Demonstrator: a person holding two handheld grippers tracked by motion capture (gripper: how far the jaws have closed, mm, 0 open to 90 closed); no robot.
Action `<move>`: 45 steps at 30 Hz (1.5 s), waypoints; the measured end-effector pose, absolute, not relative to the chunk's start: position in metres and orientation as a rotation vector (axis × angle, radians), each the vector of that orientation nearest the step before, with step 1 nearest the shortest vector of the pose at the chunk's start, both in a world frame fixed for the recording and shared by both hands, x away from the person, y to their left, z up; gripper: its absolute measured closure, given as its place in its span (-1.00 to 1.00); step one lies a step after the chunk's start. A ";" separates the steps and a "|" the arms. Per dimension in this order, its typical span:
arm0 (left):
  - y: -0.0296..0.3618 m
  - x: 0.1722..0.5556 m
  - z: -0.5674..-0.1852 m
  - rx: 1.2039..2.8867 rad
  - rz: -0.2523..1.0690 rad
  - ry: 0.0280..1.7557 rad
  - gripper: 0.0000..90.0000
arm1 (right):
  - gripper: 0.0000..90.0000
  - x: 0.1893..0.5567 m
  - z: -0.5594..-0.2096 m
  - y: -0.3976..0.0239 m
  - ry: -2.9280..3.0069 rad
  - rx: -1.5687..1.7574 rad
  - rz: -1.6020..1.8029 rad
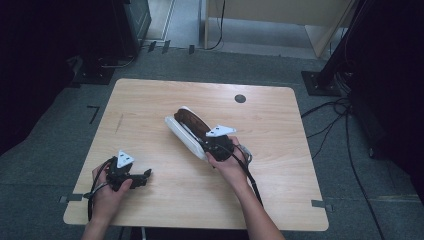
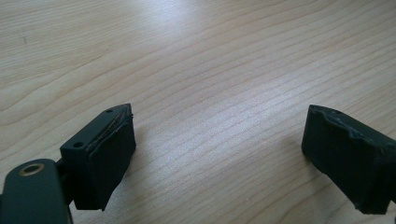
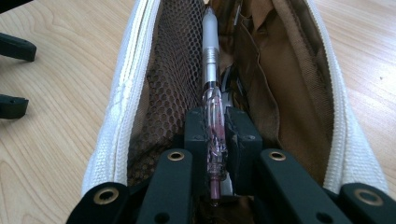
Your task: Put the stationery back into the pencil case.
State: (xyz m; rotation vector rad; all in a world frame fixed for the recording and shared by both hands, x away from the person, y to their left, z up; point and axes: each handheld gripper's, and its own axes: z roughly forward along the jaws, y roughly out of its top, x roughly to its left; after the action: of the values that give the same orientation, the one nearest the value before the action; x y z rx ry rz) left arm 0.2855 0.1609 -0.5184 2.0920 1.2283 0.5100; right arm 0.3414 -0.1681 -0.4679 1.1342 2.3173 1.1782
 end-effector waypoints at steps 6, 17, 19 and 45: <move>0.161 0.286 -0.518 2.092 0.511 1.228 -0.78 | 0.78 0.341 -0.468 -0.169 2.326 1.131 1.163; 0.161 0.285 -0.518 2.092 0.509 1.229 -0.78 | 0.78 0.341 -0.465 -0.172 2.313 1.137 1.178; 0.161 0.286 -0.518 2.092 0.510 1.229 -0.78 | 0.78 0.340 -0.464 -0.173 2.312 1.143 1.181; 0.161 0.286 -0.518 2.092 0.510 1.228 -0.78 | 0.84 0.324 -0.432 -0.191 2.182 1.103 1.294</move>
State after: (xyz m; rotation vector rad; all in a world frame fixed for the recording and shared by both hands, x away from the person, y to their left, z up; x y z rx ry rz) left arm 0.2855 0.1610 -0.5184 2.0920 1.2282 0.5102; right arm 0.3244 -0.1910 -0.4323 1.1032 2.1817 1.2941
